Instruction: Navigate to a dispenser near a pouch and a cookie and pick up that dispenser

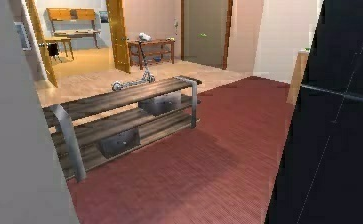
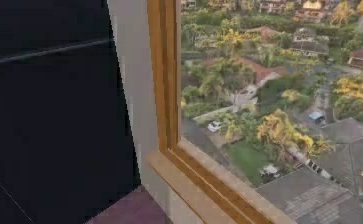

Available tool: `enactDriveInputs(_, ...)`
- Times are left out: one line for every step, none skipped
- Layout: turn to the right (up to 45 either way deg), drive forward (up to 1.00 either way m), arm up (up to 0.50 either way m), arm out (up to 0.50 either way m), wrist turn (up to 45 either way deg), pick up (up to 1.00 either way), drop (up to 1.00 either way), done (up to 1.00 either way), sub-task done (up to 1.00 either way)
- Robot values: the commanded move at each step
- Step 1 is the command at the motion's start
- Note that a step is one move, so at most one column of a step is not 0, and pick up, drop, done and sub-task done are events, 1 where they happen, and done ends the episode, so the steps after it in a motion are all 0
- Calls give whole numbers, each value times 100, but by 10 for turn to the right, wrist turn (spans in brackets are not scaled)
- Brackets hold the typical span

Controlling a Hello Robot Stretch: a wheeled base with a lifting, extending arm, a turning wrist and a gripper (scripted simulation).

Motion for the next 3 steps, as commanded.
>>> enactDriveInputs(0, 100, 0, 0, 0, 0, 0, 0, 0)
enactDriveInputs(0, 10, 0, 0, 0, 0, 0, 0, 0)
enactDriveInputs(450, 0, 0, 0, 0, 0, 0, 0, 0)
